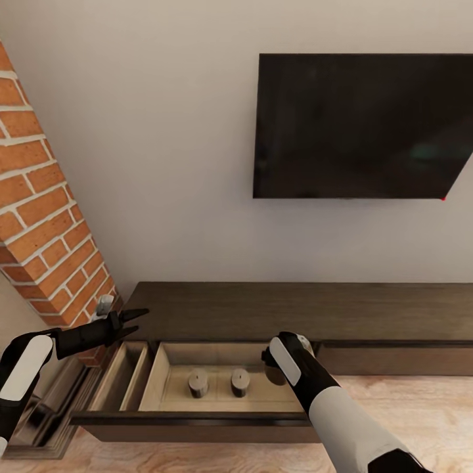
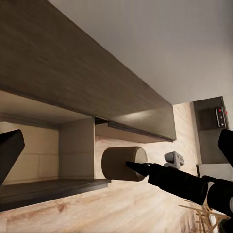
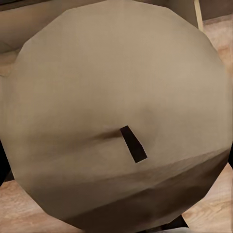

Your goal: Place each of the two pumpkins and all three candles from the living room inside a cabinet in the living room (use any cabinet), then make sure every cabinet is closed, and position the cauldron so it is next to a table in the living room.

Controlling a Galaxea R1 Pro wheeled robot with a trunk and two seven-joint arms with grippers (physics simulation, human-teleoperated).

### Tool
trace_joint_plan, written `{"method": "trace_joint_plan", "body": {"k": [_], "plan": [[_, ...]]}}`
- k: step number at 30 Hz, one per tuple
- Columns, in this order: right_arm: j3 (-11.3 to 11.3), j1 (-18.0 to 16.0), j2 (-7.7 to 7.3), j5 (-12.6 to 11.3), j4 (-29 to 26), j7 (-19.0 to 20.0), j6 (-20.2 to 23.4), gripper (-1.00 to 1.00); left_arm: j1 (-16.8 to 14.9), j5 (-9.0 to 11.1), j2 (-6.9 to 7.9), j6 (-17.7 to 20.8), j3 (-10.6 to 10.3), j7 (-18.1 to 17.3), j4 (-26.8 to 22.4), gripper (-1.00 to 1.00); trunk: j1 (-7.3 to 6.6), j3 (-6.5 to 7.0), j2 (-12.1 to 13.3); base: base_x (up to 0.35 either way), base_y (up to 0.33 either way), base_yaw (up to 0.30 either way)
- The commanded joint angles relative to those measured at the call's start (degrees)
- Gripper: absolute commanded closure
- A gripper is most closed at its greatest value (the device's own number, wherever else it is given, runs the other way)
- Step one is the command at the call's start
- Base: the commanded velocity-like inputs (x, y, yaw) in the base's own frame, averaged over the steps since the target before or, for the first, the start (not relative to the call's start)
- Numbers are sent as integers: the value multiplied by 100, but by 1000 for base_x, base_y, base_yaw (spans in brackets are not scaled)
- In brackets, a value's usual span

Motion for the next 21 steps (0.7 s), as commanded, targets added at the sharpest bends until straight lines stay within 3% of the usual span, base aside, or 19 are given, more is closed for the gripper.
{"method": "trace_joint_plan", "body": {"k": [1,5,21], "plan": [[1,-3,0,0,13,1,-2,100,0,1,0,0,0,0,0,-100,0,0,0,34,2,0],[1,-6,0,-4,30,6,-2,100,0,-5,0,0,-4,0,0,-100,0,0,0,13,1,0],[-7,10,-98,-28,-13,230,19,100,0,-7,0,0,0,-360,0,-100,351,-287,-642,1,0,0]]}}
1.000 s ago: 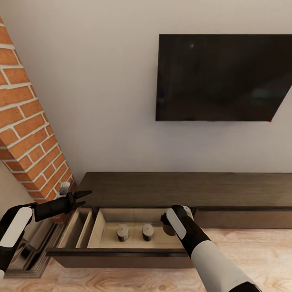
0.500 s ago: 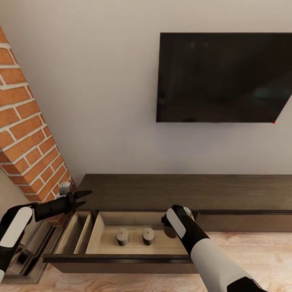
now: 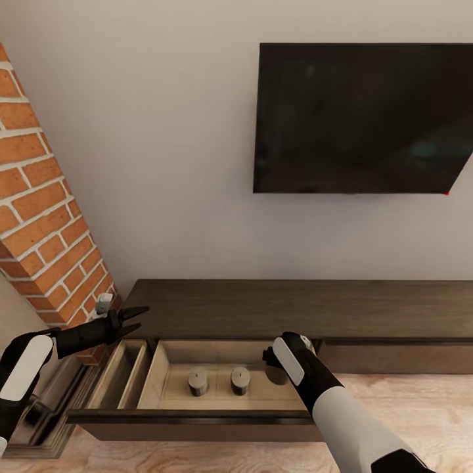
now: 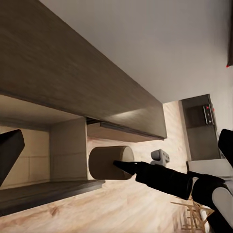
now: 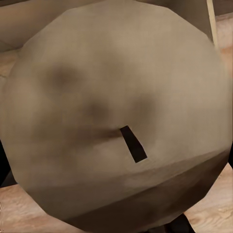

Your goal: Place each of the two pumpkins and all three candles from the living room inside a cabinet in the living room (use any cabinet), then make sure every cabinet is closed, and position the cauldron so it is next to a table in the living room.

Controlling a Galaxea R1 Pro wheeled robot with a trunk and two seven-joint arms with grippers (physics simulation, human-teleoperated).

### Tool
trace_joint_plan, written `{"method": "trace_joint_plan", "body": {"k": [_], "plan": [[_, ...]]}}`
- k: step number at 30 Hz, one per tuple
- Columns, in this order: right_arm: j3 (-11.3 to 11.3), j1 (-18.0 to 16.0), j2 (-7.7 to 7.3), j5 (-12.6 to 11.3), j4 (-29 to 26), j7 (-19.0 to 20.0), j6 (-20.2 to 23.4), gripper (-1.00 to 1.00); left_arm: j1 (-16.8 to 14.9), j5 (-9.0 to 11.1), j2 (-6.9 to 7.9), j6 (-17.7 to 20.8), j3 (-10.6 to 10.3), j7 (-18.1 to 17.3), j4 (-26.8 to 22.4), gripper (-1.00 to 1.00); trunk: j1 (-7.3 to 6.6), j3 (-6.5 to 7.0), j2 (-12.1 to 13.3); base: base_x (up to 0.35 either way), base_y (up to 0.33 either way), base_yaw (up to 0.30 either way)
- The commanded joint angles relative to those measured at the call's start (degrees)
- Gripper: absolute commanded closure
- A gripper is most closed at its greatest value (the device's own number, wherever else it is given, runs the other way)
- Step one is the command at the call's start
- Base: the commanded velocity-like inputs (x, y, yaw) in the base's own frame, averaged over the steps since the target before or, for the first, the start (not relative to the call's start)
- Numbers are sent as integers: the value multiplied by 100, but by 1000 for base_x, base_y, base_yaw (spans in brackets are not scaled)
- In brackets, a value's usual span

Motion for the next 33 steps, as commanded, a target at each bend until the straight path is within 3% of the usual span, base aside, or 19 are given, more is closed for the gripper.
{"method": "trace_joint_plan", "body": {"k": [1,33], "plan": [[7,0,0,21,9,33,1,100,0,3,0,1,0,0,0,-100,23,-18,-42,0,0,0],[-52,-3,8,14,157,138,-14,100,0,3,3,1,0,-9,0,-100,725,-593,-1325,0,0,0]]}}
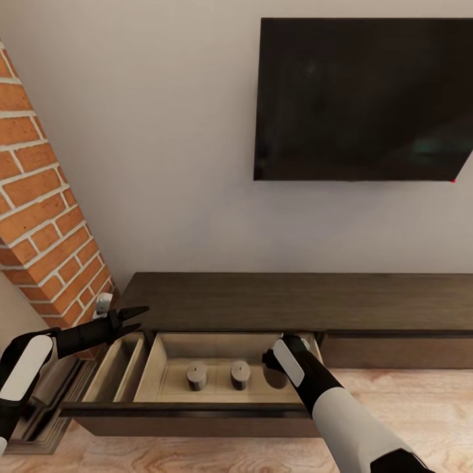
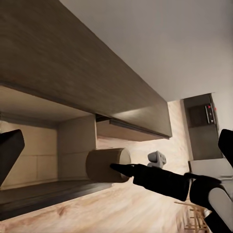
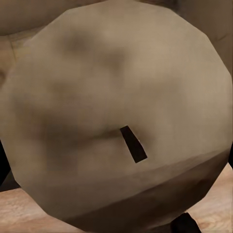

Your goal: Place each of the two pumpkins and all three candles from the living room inside a cabinet in the living room (use any cabinet), then make sure every cabinet is closed, and position the cauldron so it is next to a table in the living room.

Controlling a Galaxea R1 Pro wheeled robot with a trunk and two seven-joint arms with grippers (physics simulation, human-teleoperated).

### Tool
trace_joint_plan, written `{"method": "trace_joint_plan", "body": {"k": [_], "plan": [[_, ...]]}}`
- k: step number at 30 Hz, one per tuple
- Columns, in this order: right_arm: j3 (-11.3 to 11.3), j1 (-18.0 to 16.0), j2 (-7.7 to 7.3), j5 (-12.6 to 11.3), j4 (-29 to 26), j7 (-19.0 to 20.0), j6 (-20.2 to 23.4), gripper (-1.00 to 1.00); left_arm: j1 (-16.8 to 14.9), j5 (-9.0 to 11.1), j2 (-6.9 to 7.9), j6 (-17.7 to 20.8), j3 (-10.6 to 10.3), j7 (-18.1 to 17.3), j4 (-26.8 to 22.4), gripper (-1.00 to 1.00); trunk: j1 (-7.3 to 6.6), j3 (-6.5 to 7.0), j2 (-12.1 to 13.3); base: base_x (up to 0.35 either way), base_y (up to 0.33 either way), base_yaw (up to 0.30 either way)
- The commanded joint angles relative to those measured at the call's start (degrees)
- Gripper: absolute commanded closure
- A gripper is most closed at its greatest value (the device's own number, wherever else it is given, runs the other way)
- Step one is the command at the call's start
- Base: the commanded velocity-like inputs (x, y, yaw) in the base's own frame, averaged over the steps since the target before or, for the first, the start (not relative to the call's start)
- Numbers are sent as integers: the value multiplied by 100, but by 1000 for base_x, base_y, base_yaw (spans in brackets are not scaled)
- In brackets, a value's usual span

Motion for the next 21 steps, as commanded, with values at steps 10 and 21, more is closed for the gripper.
{"method": "trace_joint_plan", "body": {"k": [10,21], "plan": [[1,-6,5,17,89,0,-23,100,0,3,6,1,0,-4,0,-100,220,-180,-403,0,0,0],[1,-5,5,17,92,0,-27,100,0,3,6,1,0,-9,0,-100,462,-377,-844,0,0,0]]}}
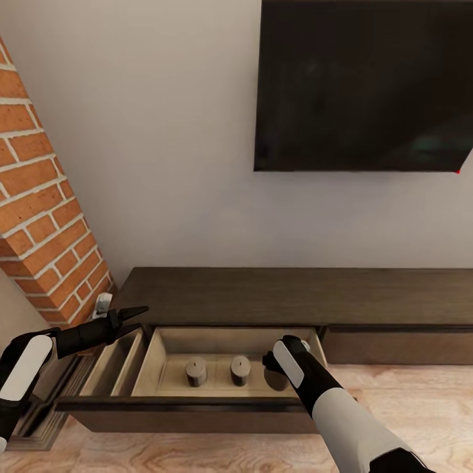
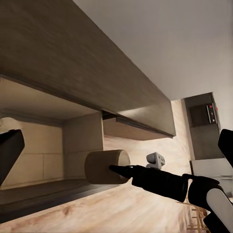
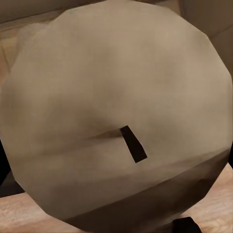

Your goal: Place each of the two pumpkins and all three candles from the living room inside a cabinet in the living room (use any cabinet), then make sure every cabinet is closed, and position the cauldron so it is next to a table in the living room.

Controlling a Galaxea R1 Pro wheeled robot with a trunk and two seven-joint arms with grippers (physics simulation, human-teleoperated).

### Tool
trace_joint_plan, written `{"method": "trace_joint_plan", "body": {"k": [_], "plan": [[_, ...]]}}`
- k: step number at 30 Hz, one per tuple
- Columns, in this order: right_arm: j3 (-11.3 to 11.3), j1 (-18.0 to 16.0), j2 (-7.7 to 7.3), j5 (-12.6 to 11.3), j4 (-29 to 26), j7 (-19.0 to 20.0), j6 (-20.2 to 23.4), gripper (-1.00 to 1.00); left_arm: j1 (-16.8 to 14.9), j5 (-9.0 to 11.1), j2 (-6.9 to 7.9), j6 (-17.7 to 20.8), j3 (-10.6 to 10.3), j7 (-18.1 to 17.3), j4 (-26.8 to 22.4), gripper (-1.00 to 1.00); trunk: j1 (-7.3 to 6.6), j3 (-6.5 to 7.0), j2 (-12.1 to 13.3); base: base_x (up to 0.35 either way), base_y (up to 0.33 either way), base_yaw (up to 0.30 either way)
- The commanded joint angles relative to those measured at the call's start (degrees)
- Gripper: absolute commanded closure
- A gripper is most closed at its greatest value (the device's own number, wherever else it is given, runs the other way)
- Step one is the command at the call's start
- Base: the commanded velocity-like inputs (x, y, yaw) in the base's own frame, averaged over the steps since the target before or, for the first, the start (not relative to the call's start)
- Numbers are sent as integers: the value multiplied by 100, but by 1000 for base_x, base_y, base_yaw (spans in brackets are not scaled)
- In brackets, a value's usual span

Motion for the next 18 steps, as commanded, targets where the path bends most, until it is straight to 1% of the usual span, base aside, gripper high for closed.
{"method": "trace_joint_plan", "body": {"k": [1,3,8,10,12,18], "plan": [[1,-1,2,2,0,0,-1,100,0,3,0,1,0,0,0,-100,23,-18,-42,0,0,0],[1,-1,1,2,0,0,-1,100,0,3,0,1,0,-1,0,-100,66,-54,-122,0,0,0],[1,-1,0,2,0,0,-21,100,0,3,0,1,0,-1,0,-100,66,-54,-122,0,0,0],[1,-1,0,2,3,0,-135,100,0,0,0,1,-2,-1,0,-100,66,-54,-122,13,-8,0],[1,-2,0,2,45,0,-222,100,0,-3,0,1,-6,-1,-5,-100,66,-54,-122,135,-54,0],[1,-2,0,2,85,0,-252,100,0,-4,0,1,-7,-1,-7,-100,66,-54,-122,198,-69,0]]}}
